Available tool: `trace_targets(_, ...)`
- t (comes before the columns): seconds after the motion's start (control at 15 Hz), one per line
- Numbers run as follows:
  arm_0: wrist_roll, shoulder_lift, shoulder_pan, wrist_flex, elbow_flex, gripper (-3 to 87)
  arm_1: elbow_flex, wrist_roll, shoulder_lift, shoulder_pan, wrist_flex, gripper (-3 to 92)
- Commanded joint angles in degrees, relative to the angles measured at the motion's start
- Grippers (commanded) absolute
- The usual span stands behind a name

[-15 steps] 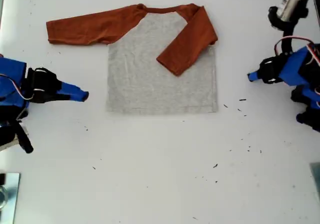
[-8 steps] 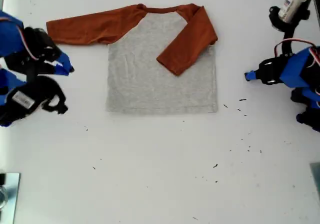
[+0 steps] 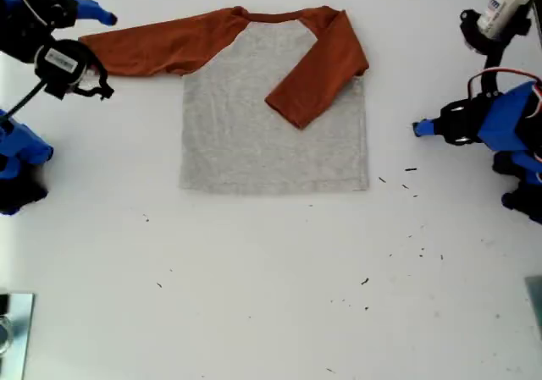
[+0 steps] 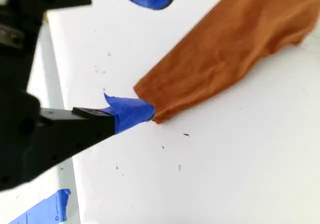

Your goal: Fold t shirt

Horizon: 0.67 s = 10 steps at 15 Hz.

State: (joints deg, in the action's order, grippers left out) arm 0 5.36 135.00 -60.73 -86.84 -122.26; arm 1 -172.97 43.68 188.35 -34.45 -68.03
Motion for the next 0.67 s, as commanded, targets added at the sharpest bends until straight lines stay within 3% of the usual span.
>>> trace_targets(0.0, 2.6, -1.8, -8.3, 1.8, -0.1, 35.6, -1.1, -0.3, 0.8, 0.4, 0.0, 3.4)
trace_targets(0.13, 4.9, -6.9, -13.8, 9.2, -5.2, 33.6, -1.1, 0.0, 0.8, 0.4, 0.1, 3.4)
trace_targets(0.47, 5.0, -27.2, -16.5, 28.6, -11.4, 29.1, -1.1, -0.4, 0.9, 1.1, 0.0, 3.4)
trace_targets(0.6, 5.9, -35.9, -16.5, 32.1, -10.8, 7.1, -1.2, -1.1, 0.9, 1.8, -0.2, 3.4)
